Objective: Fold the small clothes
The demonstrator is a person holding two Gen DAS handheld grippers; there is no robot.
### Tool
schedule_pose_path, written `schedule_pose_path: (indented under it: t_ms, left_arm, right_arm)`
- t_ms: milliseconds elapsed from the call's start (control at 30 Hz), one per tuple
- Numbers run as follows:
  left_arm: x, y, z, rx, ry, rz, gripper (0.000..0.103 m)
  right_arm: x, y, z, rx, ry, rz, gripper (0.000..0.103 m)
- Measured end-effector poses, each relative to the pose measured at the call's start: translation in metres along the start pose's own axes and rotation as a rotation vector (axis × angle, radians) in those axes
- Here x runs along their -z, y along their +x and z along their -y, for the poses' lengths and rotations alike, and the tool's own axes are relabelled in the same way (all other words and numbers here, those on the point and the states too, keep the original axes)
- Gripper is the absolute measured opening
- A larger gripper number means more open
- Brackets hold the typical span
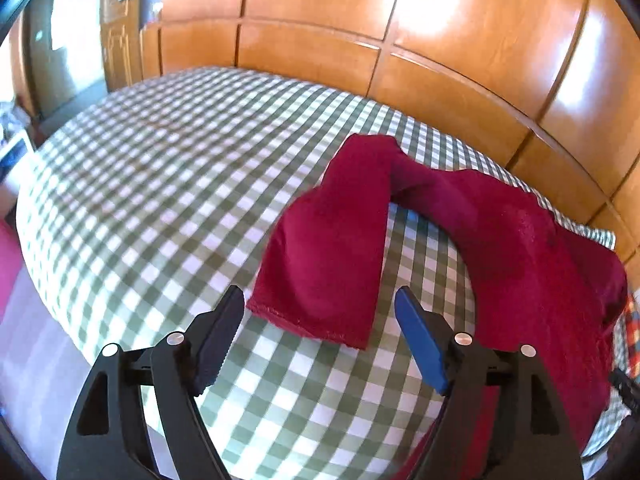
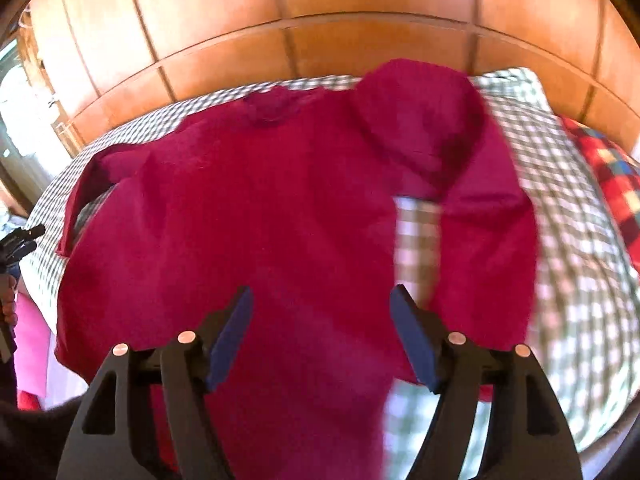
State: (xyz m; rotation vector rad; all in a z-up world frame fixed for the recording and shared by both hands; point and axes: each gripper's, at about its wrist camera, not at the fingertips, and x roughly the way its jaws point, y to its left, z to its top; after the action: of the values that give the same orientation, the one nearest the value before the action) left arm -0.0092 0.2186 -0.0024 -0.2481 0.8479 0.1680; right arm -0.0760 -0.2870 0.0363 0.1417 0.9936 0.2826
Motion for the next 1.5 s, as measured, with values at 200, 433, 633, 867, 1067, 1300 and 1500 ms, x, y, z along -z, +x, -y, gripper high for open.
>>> schedule_pose_path:
  t_ms: [200, 433, 633, 867, 1067, 1300, 1500]
  left_arm:
    - [0.024, 0.035, 0.049, -0.182, 0.351, 0.007, 0.082]
    - [-0.011, 0.052, 0.012, -0.07, 0.164, -0.061, 0.009]
    - [-0.106, 0.006, -0.068, 0.091, -0.183, 0.041, 0.009]
    - [-0.194, 0.042, -0.109, -0.177, -0.225, 0.024, 0.008]
    - [-0.207, 0.09, -0.126, -0.253, -0.335, -0.069, 0.049]
    - [-0.145, 0.061, -0.099, 0.163, -0.283, -0.01, 0.073]
    - [-0.046, 0.055, 0.009, 0.618, -0.029, -0.236, 0.073]
  right_arm:
    - [-0.014, 0.04, -0.032, -0.039, -0.017, -0.028, 0.071]
    - [-0.023, 0.059, -0.031, -0.022, -0.004, -0.02, 0.071]
    - [-0.025, 0.075, -0.039, 0.024, -0.046, 0.002, 0.071]
    - [-0.018, 0.096, -0.049, 0.08, -0.121, 0.064, 0.078]
    - [-0.021, 0.1, -0.046, 0.06, -0.108, 0.077, 0.081]
    - [-0.02, 0.1, -0.045, 0.059, -0.111, 0.083, 0.083]
    - [-0.02, 0.101, -0.044, 0.056, -0.111, 0.089, 0.084]
